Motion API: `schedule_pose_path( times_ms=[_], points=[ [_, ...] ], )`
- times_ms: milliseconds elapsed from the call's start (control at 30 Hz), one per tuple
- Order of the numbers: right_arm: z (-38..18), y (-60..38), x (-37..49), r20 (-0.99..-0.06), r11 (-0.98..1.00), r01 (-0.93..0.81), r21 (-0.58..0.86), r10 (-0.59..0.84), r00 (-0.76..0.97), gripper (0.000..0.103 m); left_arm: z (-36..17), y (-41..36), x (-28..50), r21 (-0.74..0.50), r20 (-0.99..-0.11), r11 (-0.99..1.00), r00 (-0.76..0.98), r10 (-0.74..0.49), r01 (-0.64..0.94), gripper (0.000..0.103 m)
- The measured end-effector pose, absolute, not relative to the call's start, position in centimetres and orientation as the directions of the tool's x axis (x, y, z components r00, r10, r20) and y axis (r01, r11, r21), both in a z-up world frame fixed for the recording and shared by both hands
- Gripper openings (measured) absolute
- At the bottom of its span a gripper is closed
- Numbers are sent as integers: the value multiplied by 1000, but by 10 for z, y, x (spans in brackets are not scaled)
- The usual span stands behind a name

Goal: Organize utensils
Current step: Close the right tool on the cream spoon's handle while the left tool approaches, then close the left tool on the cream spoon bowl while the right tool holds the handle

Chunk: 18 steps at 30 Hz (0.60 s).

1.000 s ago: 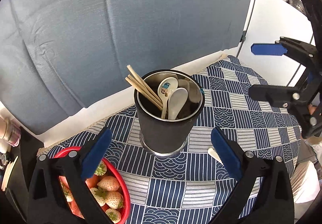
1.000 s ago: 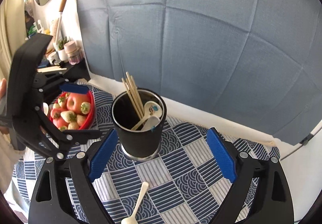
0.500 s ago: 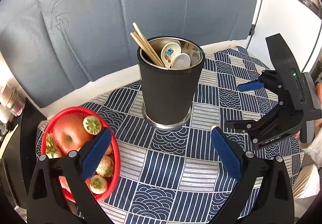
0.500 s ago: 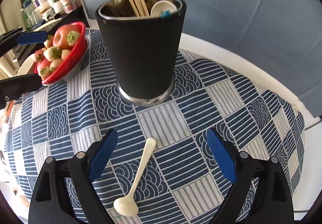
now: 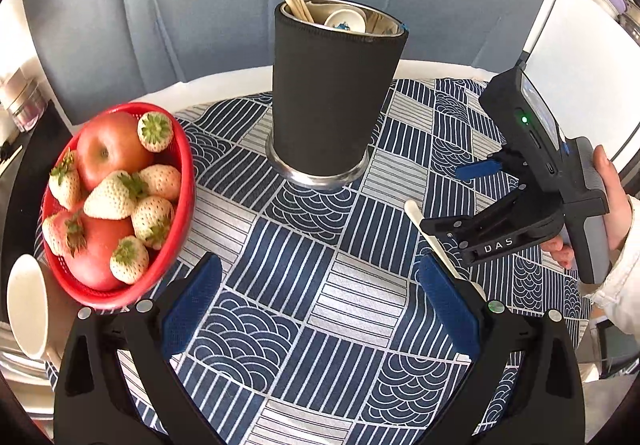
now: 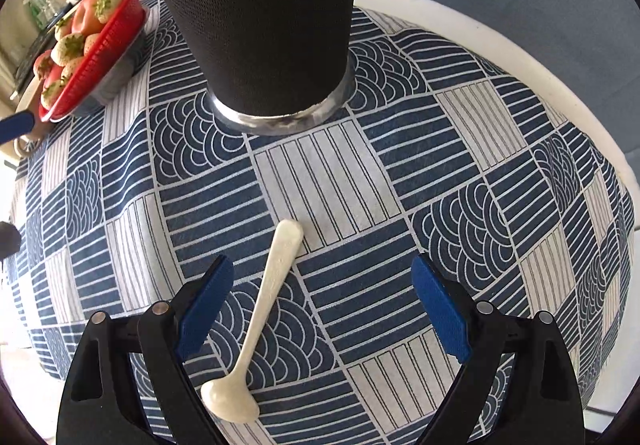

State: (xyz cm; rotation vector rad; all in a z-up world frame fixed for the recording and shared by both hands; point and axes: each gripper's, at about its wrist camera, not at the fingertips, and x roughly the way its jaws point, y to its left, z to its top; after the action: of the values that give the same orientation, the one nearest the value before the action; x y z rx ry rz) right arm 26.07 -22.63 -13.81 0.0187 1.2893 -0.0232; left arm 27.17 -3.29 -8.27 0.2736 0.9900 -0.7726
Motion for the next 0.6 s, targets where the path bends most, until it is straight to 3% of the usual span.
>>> schedule_pose_path(
  times_ms=[267,367,400,433,600],
  points=[
    [-159,-220,264,-987,1000,6,-8,-8,158,71,-108,-29,242,-141,-863,762,298,-408,632,97],
    [-155,-214,267,-990,1000,5,-1,-2,140,50,-117,-28,234,-150,-872,782,291,-392,605,97],
    [-153,-211,268,-990,1000,-2,1,1,141,27,-120,-29,231,-157,-875,787,286,-391,596,97],
    [-151,-211,269,-990,1000,2,5,4,138,14,-122,-29,229,-161,-877,792,283,-388,589,97],
    [-149,-232,264,-978,989,59,138,127,164,10,-132,-37,210,-175,-884,793,261,-388,584,97]
  ],
)
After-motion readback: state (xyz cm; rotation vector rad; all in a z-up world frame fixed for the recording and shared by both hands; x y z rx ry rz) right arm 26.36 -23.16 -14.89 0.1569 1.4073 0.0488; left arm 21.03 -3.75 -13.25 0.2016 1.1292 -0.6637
